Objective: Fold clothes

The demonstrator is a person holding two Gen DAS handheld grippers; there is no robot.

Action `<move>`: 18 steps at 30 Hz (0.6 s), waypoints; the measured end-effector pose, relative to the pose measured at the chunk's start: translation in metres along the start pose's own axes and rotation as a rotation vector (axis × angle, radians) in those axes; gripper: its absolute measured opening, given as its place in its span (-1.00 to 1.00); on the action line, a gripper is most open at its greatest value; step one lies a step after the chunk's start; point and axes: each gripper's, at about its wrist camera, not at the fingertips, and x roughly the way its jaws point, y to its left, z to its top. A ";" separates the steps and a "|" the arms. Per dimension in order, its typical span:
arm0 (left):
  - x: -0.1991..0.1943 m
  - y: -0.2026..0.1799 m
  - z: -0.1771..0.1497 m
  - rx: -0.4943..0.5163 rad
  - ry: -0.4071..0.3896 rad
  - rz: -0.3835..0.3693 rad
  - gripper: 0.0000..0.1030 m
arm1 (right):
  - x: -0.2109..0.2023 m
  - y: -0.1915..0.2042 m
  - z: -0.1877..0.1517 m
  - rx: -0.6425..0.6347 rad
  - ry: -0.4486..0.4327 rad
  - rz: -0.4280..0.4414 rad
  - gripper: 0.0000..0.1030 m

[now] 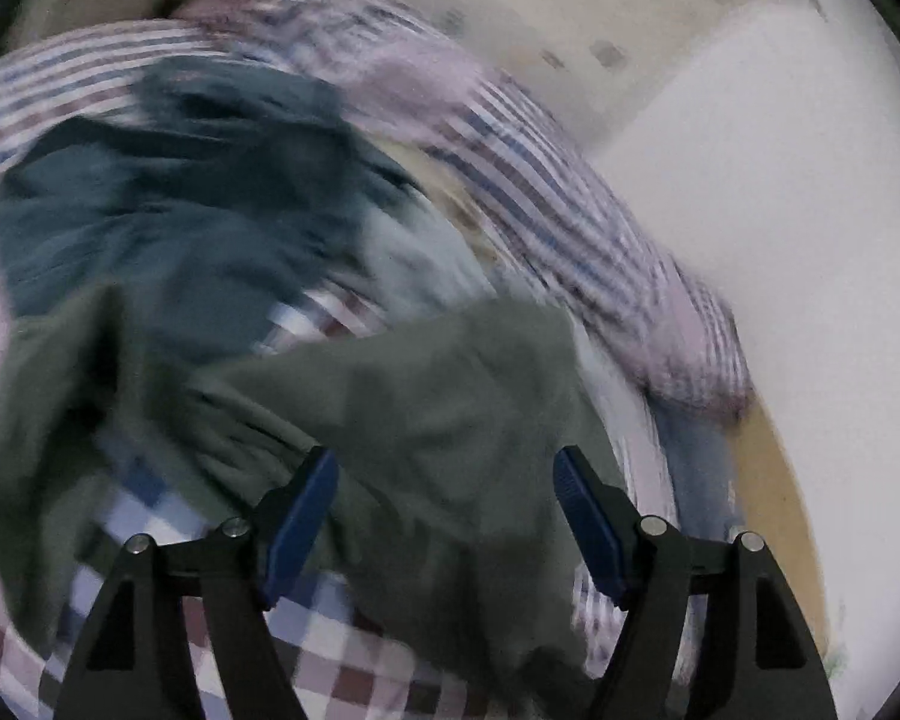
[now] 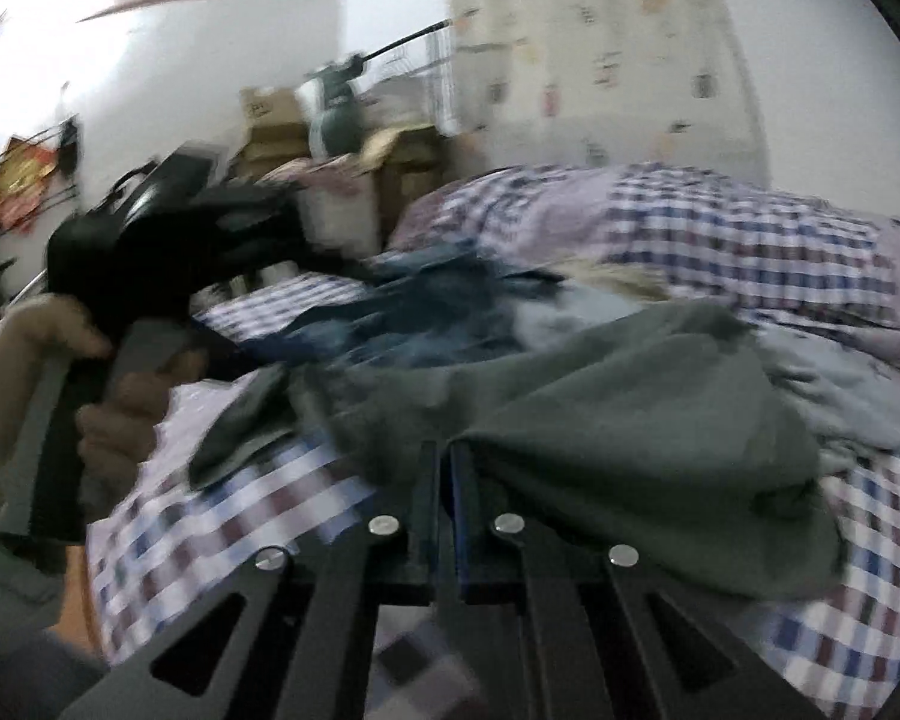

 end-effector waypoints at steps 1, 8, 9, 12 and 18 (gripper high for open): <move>0.008 -0.008 -0.004 0.043 0.043 -0.018 0.50 | 0.002 0.008 -0.001 -0.017 0.012 0.040 -0.99; 0.042 -0.032 -0.031 0.184 0.178 0.012 0.50 | 0.004 0.057 -0.017 -0.142 0.110 0.135 -0.98; 0.043 -0.031 -0.032 0.182 0.171 0.018 0.50 | 0.003 0.054 -0.020 -0.139 0.122 0.123 -0.98; 0.044 -0.028 -0.033 0.175 0.149 0.036 0.50 | -0.007 0.033 -0.026 -0.096 0.122 0.060 -0.94; 0.050 -0.021 -0.033 0.181 0.112 0.067 0.50 | -0.051 -0.044 -0.033 0.109 0.037 -0.117 0.12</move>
